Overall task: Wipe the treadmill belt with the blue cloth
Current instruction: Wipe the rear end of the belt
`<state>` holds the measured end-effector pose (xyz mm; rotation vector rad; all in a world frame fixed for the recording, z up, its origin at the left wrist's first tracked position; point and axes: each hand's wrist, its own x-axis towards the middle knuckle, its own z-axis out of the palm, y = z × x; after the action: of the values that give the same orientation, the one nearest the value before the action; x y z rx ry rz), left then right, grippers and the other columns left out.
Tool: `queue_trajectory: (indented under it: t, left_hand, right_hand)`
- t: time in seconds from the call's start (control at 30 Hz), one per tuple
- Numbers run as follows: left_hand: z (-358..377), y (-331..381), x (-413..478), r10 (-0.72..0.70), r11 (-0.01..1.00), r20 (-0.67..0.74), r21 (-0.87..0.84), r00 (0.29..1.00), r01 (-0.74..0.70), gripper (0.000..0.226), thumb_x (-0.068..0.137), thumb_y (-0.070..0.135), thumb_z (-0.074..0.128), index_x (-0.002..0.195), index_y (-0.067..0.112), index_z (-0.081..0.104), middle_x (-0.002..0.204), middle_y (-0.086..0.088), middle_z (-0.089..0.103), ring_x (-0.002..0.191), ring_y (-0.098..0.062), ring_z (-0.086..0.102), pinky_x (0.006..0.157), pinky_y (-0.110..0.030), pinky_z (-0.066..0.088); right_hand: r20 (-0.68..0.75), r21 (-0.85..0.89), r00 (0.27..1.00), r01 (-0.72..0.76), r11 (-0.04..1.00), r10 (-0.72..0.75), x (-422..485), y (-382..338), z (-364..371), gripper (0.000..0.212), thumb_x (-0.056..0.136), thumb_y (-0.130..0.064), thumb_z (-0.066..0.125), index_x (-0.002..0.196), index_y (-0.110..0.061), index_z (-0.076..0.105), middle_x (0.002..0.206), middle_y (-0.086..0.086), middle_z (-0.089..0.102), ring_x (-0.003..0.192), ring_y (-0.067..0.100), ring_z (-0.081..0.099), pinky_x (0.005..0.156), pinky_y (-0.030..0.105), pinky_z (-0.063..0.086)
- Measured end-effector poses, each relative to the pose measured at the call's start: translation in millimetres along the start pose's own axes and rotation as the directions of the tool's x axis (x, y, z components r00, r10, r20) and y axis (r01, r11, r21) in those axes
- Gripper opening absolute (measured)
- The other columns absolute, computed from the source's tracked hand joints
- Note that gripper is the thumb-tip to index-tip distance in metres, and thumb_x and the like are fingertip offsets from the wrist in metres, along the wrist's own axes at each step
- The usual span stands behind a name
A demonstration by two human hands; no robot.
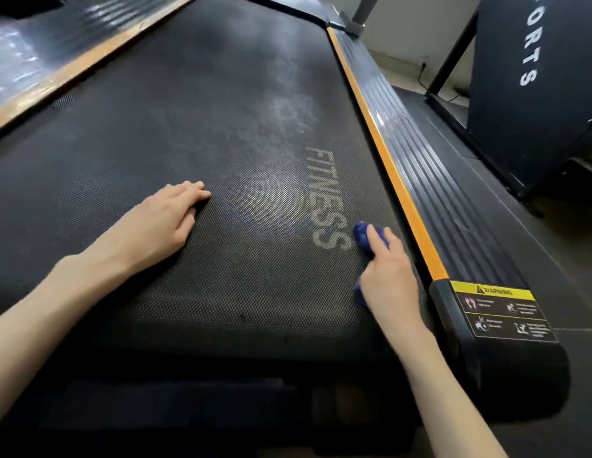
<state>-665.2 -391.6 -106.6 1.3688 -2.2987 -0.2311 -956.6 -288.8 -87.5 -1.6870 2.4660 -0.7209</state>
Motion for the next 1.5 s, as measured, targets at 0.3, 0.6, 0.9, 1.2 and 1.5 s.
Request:
queue_trajectory:
  t: [0.3,0.6,0.9,1.2,1.5]
  left_hand:
    - [5,5,-3,-0.036,0.999,-0.009,0.04,0.999,0.036,0.045,0.088,-0.004,0.044,0.132,0.001,0.047,0.143,-0.015,0.041,0.135,-0.029,0.035,0.113,-0.035,0.016]
    - [2,10,-8,-0.026,0.998,-0.048,0.048,0.999,0.028,0.043,0.092,0.001,0.043,0.134,0.005,0.046,0.145,-0.01,0.04,0.136,-0.024,0.033,0.112,-0.027,0.011]
    - [-1,7,-8,-0.004,0.998,-0.03,0.056,1.0,0.006,0.043,0.093,0.003,0.041,0.135,0.006,0.045,0.146,-0.008,0.038,0.137,-0.022,0.031,0.113,-0.026,0.01]
    - [3,7,-8,-0.007,0.997,-0.046,0.074,0.999,0.011,0.044,0.091,0.003,0.044,0.135,0.007,0.045,0.146,-0.008,0.039,0.137,-0.022,0.033,0.113,-0.027,0.011]
    - [5,5,-8,-0.008,0.997,-0.052,0.077,0.999,0.012,0.045,0.089,0.001,0.046,0.134,0.005,0.047,0.144,-0.009,0.041,0.135,-0.024,0.035,0.113,-0.029,0.014]
  right_hand:
    - [0.164,0.128,0.881,0.428,0.895,-0.444,-25,-141,59,0.059,0.084,-0.008,0.048,0.142,-0.016,0.037,0.15,0.01,0.03,0.132,0.028,0.031,0.108,0.034,0.021]
    - [0.036,-0.078,0.997,-0.06,0.995,0.063,3,-30,10,0.06,0.088,-0.002,0.042,0.145,-0.012,0.028,0.152,0.009,0.024,0.138,0.027,0.023,0.113,0.037,0.022]
    - [0.191,0.036,0.939,0.284,0.958,-0.285,-14,-72,26,0.066,0.082,-0.007,0.043,0.145,-0.016,0.032,0.154,0.006,0.021,0.14,0.024,0.02,0.115,0.036,0.013]
    - [0.045,-0.03,0.986,0.161,0.986,-0.16,-15,-51,21,0.059,0.077,-0.009,0.032,0.135,-0.005,0.044,0.143,0.017,0.038,0.127,0.033,0.038,0.107,0.036,0.029]
    - [0.091,-0.132,0.98,0.187,0.973,-0.176,-23,-63,8,0.058,0.094,-0.054,0.032,0.132,-0.012,0.044,0.13,0.008,0.044,0.119,0.027,0.037,0.099,0.035,0.029]
